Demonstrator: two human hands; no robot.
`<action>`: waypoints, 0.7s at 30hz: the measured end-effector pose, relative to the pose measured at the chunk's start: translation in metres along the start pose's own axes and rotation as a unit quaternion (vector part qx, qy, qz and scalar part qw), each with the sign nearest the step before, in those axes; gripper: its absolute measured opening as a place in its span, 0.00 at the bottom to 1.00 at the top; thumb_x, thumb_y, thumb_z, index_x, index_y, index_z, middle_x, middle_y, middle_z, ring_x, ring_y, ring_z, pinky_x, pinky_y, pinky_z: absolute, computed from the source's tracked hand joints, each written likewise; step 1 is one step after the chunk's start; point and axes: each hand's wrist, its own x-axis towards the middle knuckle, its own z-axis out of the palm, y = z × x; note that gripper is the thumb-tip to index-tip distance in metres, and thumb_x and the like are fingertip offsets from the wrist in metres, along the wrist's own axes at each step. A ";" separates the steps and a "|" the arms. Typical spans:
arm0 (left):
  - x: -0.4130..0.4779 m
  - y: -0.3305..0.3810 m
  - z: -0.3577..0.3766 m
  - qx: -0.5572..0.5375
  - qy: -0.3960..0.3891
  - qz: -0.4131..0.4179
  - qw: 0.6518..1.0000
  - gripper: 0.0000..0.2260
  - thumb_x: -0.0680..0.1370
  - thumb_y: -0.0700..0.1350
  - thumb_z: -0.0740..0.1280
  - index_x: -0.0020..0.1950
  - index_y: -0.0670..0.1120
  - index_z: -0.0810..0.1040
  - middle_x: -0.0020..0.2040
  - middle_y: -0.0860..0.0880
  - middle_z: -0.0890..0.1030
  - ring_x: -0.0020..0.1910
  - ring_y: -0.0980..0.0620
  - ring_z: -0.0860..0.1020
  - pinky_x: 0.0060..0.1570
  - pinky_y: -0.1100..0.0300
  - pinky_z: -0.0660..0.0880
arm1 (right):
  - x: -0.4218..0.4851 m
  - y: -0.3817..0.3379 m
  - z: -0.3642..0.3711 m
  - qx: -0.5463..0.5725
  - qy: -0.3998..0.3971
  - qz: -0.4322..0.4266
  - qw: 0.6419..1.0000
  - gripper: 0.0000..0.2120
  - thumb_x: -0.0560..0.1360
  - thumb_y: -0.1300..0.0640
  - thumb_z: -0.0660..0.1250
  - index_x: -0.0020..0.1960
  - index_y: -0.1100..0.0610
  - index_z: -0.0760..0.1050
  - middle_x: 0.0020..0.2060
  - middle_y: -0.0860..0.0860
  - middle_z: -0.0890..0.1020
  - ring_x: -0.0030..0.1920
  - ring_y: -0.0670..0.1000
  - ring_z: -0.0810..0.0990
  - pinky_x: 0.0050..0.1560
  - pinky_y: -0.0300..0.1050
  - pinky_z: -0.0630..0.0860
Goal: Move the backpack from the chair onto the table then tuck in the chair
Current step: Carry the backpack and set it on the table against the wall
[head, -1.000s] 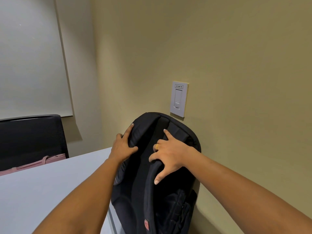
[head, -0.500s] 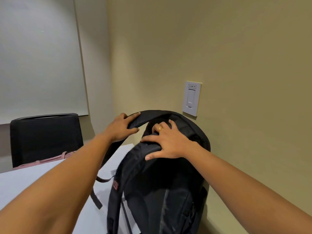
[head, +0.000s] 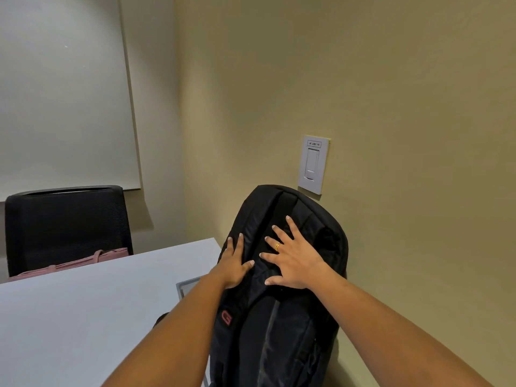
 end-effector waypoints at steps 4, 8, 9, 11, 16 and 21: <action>-0.004 0.002 0.003 0.002 0.005 -0.005 1.000 0.33 0.80 0.53 0.55 0.74 0.49 0.34 0.76 0.43 0.35 0.76 0.42 0.45 0.74 0.46 0.50 | -0.004 -0.004 0.000 0.005 -0.006 0.006 1.000 0.32 0.75 0.33 0.45 0.74 0.48 0.52 0.75 0.55 0.55 0.74 0.60 0.43 0.64 0.66 0.27; -0.012 0.001 0.004 0.031 0.003 -0.024 0.999 0.32 0.80 0.56 0.52 0.74 0.49 0.35 0.76 0.44 0.37 0.76 0.43 0.45 0.73 0.41 0.52 | -0.007 -0.007 -0.002 0.017 -0.003 0.012 1.000 0.31 0.76 0.34 0.46 0.74 0.48 0.52 0.75 0.55 0.55 0.74 0.60 0.43 0.65 0.65 0.27; -0.015 0.000 0.003 0.044 0.001 -0.028 0.999 0.32 0.80 0.56 0.51 0.74 0.49 0.35 0.77 0.44 0.37 0.76 0.43 0.45 0.72 0.40 0.52 | -0.009 -0.008 -0.003 0.022 0.000 0.014 1.000 0.31 0.76 0.35 0.46 0.74 0.48 0.53 0.75 0.55 0.55 0.74 0.59 0.43 0.65 0.65 0.28; -0.023 -0.003 0.002 0.069 -0.004 -0.033 0.997 0.31 0.80 0.57 0.50 0.74 0.50 0.36 0.77 0.44 0.39 0.76 0.43 0.45 0.72 0.38 0.51 | -0.013 -0.012 -0.004 0.036 0.006 0.023 0.999 0.30 0.77 0.36 0.47 0.74 0.49 0.53 0.75 0.55 0.54 0.74 0.59 0.42 0.66 0.64 0.29; -0.047 -0.005 -0.002 0.112 -0.007 -0.037 0.993 0.29 0.79 0.59 0.49 0.75 0.52 0.38 0.77 0.45 0.40 0.76 0.43 0.44 0.71 0.36 0.47 | -0.025 -0.026 -0.010 0.076 0.024 0.054 0.995 0.28 0.78 0.38 0.48 0.74 0.49 0.53 0.76 0.55 0.51 0.74 0.57 0.40 0.68 0.64 0.31; -0.076 -0.011 0.002 0.148 0.009 -0.020 0.989 0.29 0.79 0.59 0.48 0.75 0.52 0.39 0.77 0.46 0.42 0.76 0.44 0.44 0.70 0.36 0.45 | -0.043 -0.046 -0.011 0.107 0.042 0.087 0.990 0.28 0.78 0.39 0.48 0.74 0.50 0.52 0.76 0.55 0.49 0.74 0.56 0.39 0.68 0.63 0.31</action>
